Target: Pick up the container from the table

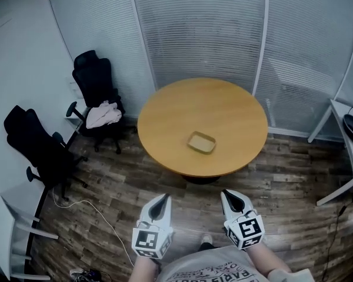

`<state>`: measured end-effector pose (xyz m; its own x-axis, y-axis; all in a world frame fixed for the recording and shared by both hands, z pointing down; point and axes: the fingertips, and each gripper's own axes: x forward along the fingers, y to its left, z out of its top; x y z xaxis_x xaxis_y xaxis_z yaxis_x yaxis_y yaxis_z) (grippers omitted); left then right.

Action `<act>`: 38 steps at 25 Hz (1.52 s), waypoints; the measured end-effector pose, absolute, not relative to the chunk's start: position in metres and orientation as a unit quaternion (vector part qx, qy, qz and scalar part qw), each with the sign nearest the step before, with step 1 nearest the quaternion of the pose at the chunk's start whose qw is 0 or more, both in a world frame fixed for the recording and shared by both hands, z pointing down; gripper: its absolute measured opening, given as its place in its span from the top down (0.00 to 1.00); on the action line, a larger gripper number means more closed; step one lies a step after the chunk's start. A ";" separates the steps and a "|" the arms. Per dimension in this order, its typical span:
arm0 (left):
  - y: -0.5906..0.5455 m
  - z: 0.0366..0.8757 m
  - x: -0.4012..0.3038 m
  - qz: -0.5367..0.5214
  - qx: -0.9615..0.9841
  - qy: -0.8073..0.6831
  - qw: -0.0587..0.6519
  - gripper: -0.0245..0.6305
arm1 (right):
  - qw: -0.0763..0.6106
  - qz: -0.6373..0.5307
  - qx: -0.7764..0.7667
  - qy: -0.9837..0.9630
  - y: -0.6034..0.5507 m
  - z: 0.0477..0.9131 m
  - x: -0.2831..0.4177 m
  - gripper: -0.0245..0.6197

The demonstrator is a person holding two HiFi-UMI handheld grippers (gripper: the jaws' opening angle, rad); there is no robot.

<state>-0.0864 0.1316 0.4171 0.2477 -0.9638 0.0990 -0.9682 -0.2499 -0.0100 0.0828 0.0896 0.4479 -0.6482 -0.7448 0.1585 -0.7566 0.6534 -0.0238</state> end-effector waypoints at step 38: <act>-0.294 0.476 -0.196 0.038 0.878 -0.474 0.048 0.96 | 0.164 0.149 0.573 -0.789 -0.261 0.537 0.008 0.96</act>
<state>-0.1958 -0.2935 0.4761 0.5472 -0.8293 0.1127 -0.8367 -0.5455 0.0482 0.0078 -0.2605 0.5371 -0.2896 -0.8556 0.4292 -0.9531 0.2987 -0.0475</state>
